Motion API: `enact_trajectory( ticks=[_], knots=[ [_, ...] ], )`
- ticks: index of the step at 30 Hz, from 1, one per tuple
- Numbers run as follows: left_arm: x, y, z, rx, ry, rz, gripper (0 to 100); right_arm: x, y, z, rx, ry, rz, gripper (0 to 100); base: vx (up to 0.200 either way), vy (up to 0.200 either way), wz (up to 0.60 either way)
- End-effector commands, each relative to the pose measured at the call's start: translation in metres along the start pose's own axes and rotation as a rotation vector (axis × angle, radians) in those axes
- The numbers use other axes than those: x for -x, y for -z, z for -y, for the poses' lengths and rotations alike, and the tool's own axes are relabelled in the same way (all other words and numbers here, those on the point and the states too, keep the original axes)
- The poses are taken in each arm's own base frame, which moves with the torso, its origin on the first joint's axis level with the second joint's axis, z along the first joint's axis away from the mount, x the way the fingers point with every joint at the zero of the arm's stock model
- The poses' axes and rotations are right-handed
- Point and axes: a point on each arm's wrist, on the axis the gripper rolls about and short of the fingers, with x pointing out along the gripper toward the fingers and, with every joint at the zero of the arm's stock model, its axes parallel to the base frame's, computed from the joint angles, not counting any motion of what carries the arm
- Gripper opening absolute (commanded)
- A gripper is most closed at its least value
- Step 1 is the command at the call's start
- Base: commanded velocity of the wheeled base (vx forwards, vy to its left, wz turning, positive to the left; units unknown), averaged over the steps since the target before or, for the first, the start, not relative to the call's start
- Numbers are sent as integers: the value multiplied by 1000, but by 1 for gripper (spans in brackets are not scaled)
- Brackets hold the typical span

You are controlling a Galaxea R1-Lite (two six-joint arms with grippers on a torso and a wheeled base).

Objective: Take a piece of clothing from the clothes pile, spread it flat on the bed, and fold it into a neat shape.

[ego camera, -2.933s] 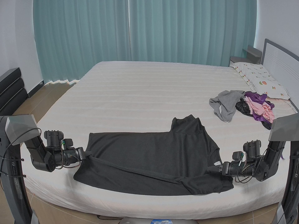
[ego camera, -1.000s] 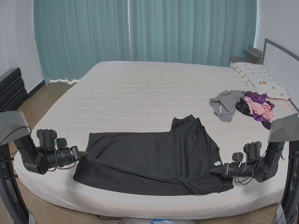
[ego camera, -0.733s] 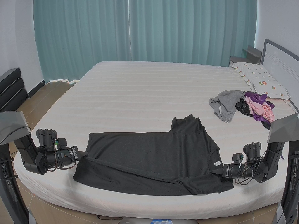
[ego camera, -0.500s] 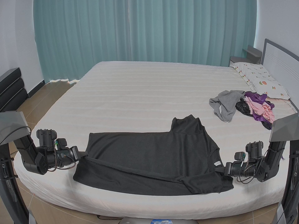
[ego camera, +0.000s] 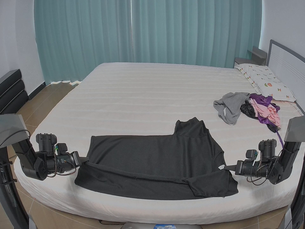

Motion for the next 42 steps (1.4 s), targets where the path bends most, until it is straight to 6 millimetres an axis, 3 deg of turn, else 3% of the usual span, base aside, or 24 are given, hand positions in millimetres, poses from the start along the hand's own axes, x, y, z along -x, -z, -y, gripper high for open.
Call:
enact_trajectory(
  ticks=[1, 5, 11, 42],
  knots=[
    [9, -1, 6, -5, 3, 13, 0, 21, -7, -11, 20, -9, 52, 0, 0, 0, 0],
    [22, 0, 12, -7, 3, 26, 0, 42, -12, -22, 23, -16, 104, 0, 0, 0, 0],
    [29, 7, 10, 6, -10, 14, 0, 58, -8, -32, 13, -33, 121, 0, 0, 0, 0],
    [73, 28, 19, 39, -38, 32, 0, 109, 28, -55, 19, -56, 126, 0, 0, 0, 0]
  ],
)
